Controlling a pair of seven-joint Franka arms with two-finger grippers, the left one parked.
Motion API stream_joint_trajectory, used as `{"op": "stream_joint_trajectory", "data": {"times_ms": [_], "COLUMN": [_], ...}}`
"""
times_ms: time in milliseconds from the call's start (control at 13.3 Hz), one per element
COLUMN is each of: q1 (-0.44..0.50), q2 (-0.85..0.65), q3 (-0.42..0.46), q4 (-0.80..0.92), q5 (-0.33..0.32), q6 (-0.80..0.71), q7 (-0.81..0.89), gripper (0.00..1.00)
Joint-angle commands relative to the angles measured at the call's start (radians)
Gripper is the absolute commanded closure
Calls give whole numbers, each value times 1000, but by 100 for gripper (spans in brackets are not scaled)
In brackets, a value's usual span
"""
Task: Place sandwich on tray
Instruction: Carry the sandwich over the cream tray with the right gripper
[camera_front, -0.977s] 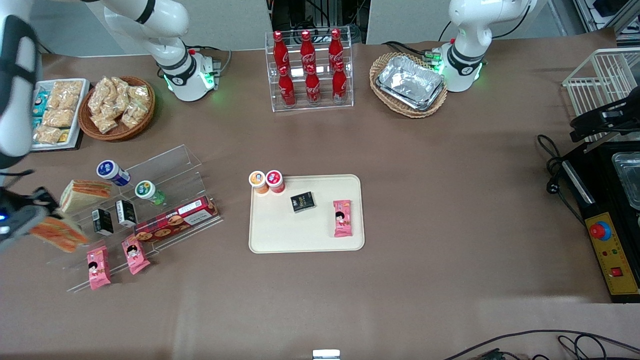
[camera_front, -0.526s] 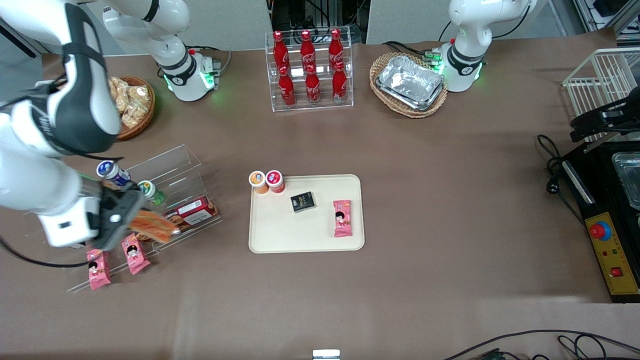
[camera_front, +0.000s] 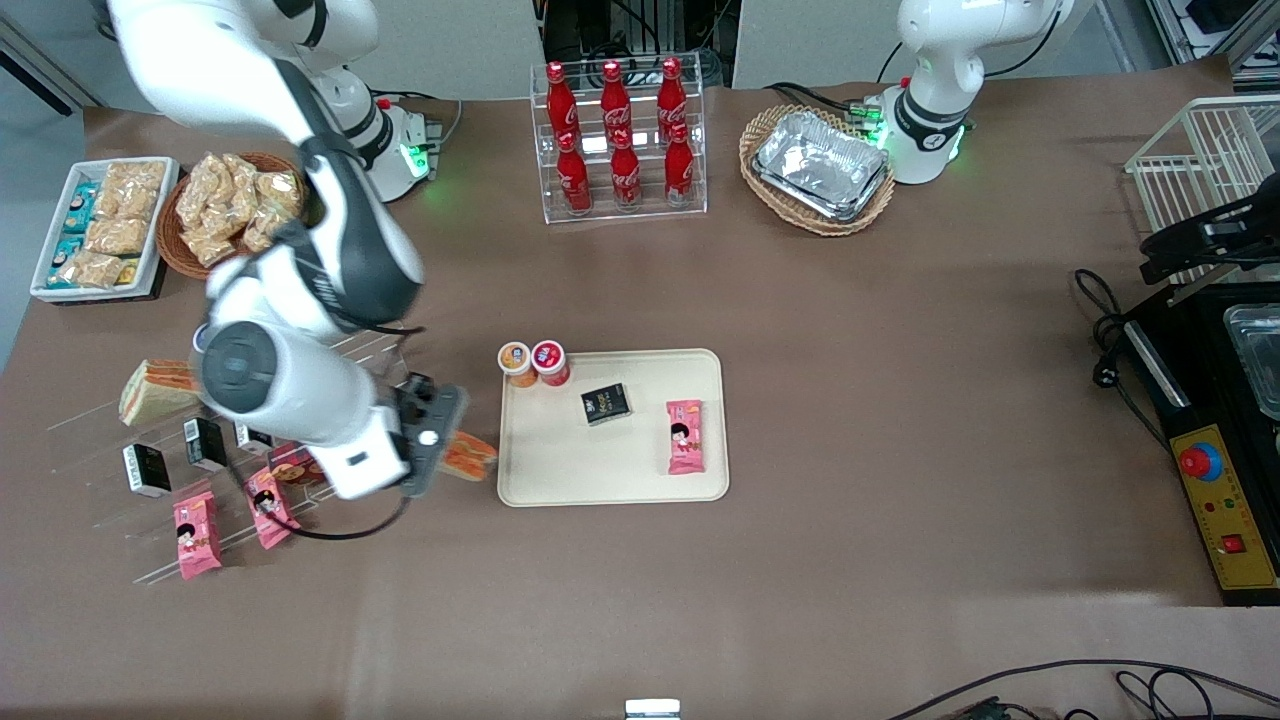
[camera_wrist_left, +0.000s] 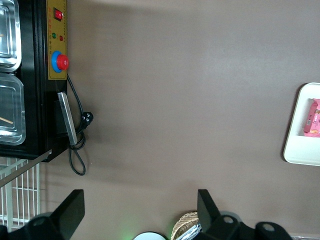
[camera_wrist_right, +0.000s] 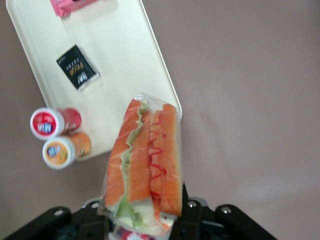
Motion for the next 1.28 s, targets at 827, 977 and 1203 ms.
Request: {"op": "stream_joint_trajectory", "data": {"times_ms": [827, 977, 1203], "q1": [177, 203, 224], "q2": [272, 279, 286], "q3": [-17, -17, -17], "q4": [4, 4, 1], "q5": [-42, -64, -67], "q6": [331, 336, 357], "q7": [92, 90, 90], "gripper": [50, 50, 0]}}
